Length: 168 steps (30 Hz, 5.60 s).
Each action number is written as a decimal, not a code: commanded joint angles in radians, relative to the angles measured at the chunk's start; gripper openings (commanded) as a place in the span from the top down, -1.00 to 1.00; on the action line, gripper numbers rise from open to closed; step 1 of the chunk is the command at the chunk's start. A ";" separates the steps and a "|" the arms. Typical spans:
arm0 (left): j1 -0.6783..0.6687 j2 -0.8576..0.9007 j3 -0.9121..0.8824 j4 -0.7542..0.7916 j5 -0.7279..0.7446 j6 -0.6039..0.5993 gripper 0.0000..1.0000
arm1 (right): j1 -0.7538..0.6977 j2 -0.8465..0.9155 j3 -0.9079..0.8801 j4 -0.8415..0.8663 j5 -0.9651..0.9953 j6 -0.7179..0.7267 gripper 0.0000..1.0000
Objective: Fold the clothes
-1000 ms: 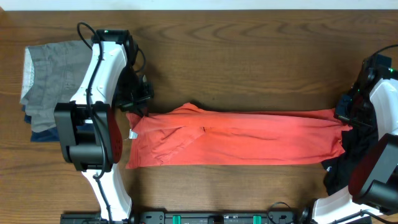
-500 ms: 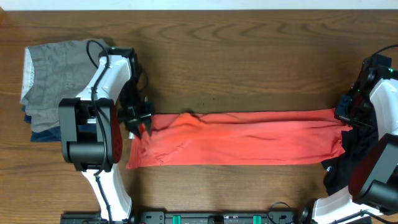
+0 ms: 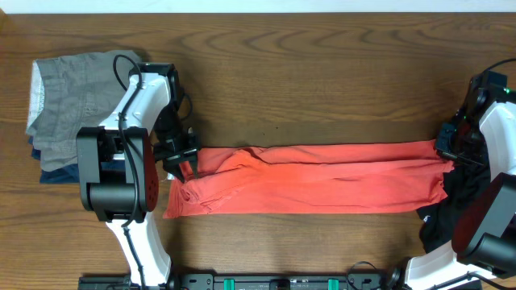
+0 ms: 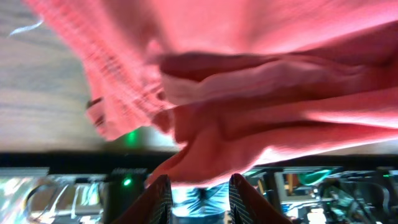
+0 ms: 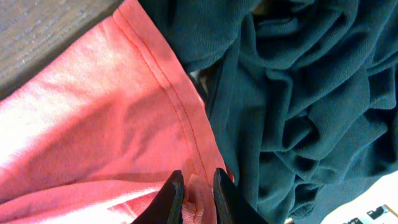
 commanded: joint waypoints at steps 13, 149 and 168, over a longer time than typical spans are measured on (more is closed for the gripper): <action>-0.051 -0.025 0.021 0.139 0.098 0.004 0.33 | -0.008 0.003 -0.108 -0.028 0.011 0.008 0.55; 0.070 -0.193 -0.280 0.867 -0.152 -0.090 -0.08 | -0.048 -0.059 -0.231 0.420 -0.372 -0.194 -0.33; -0.124 -0.226 -0.227 1.000 -0.013 -0.097 -0.11 | -0.047 -0.059 -0.231 0.407 -0.376 -0.194 -0.30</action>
